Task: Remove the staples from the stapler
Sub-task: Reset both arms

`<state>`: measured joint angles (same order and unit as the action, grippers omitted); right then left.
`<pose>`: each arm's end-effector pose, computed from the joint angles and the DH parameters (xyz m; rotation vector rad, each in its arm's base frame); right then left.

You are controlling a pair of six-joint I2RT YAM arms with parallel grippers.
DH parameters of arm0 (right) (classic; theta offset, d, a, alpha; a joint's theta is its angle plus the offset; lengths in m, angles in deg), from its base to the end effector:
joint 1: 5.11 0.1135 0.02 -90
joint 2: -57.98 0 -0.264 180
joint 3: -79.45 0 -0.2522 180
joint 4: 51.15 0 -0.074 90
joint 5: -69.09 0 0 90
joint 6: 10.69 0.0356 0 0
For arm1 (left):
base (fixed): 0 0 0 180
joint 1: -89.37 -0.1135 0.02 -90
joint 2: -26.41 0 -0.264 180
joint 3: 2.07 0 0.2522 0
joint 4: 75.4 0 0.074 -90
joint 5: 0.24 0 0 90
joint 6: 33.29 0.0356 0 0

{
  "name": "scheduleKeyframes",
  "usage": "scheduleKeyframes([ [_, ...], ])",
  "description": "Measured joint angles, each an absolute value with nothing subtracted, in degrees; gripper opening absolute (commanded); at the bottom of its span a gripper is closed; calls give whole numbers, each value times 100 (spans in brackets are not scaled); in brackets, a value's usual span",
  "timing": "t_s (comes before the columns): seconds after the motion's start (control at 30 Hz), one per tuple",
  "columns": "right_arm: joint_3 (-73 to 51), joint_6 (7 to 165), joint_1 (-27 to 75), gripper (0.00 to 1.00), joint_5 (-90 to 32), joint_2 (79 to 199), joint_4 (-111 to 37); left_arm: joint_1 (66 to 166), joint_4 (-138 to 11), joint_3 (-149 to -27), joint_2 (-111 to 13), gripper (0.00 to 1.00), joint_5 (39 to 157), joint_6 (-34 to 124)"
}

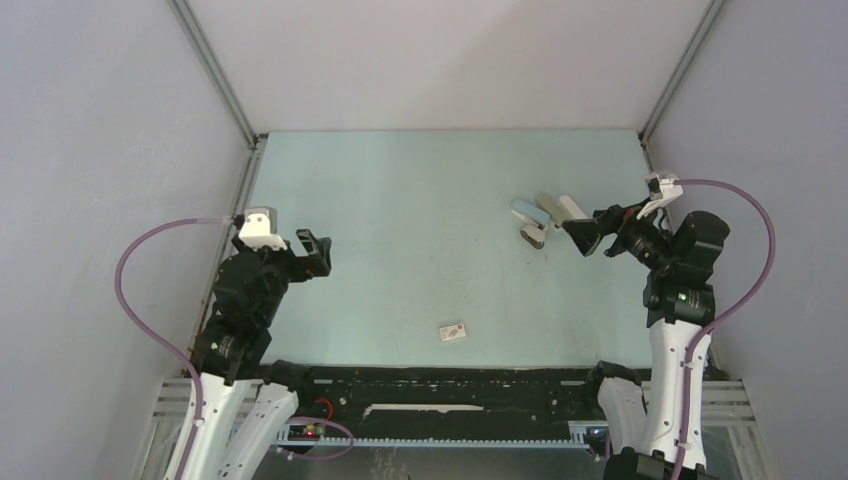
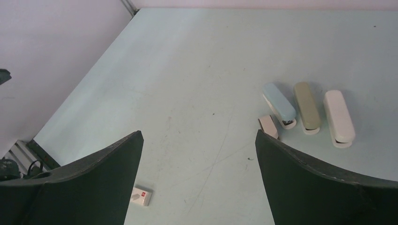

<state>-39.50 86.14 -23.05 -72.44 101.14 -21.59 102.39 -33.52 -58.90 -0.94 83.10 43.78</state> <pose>0.1623 -0.0233 0.3521 -0.2746 1.7184 0.6503 0.1099 -0.0212 0.3354 -0.0823 1.7892 -0.2215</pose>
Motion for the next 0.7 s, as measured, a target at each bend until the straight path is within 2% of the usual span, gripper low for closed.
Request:
scheduleKeyframes([
  [0.7,-3961,9019,-2296,99,-6940,9957,-2356,10230,-3352,-5890,-79,100,8389,4376],
])
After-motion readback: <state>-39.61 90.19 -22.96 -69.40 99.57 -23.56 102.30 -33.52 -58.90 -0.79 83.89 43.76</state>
